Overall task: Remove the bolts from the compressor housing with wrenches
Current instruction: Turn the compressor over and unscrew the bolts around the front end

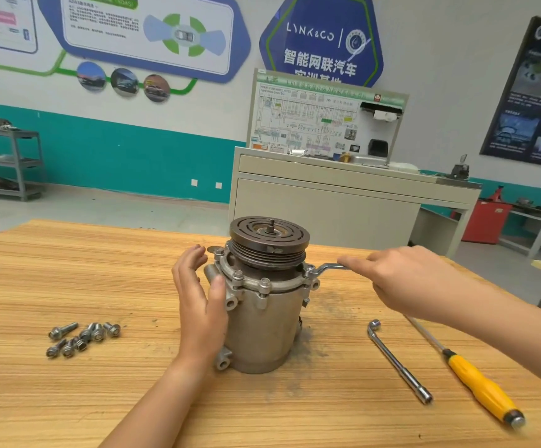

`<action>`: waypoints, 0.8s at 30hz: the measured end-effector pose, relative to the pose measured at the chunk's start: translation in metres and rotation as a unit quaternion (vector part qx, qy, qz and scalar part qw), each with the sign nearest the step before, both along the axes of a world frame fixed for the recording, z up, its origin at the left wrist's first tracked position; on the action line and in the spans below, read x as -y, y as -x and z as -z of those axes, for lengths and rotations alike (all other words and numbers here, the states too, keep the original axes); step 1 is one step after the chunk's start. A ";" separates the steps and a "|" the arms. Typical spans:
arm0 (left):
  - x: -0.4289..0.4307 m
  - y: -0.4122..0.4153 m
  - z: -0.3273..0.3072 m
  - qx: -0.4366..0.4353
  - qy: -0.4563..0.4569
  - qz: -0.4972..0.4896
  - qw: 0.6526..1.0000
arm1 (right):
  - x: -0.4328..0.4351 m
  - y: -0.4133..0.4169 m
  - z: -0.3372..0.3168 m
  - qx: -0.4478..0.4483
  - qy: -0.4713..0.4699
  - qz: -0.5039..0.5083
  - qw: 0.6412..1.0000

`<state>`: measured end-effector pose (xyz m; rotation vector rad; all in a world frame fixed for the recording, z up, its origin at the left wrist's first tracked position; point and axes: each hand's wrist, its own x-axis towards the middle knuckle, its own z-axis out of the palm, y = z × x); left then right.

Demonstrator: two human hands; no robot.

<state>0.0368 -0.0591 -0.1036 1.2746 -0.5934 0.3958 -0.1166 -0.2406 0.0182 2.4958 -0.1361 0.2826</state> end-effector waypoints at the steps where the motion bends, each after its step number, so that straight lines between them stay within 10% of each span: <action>1: 0.001 0.001 0.002 0.014 -0.009 0.004 1.000 | 0.006 -0.006 0.001 0.014 0.010 -0.014 1.000; 12: 0.000 0.003 0.011 0.024 -0.087 0.025 0.996 | 0.028 -0.069 0.043 0.266 -0.061 -0.270 0.923; 17: -0.003 0.005 0.008 0.013 -0.098 0.034 0.995 | 0.018 -0.074 0.043 0.285 -0.145 -0.216 0.922; 21: -0.005 0.004 0.006 0.000 -0.089 0.020 0.996 | 0.010 -0.043 0.033 0.381 -0.372 -0.110 0.839; 24: -0.006 0.005 0.005 -0.003 -0.083 0.017 0.996 | -0.003 -0.009 0.035 0.294 -0.324 -0.076 0.896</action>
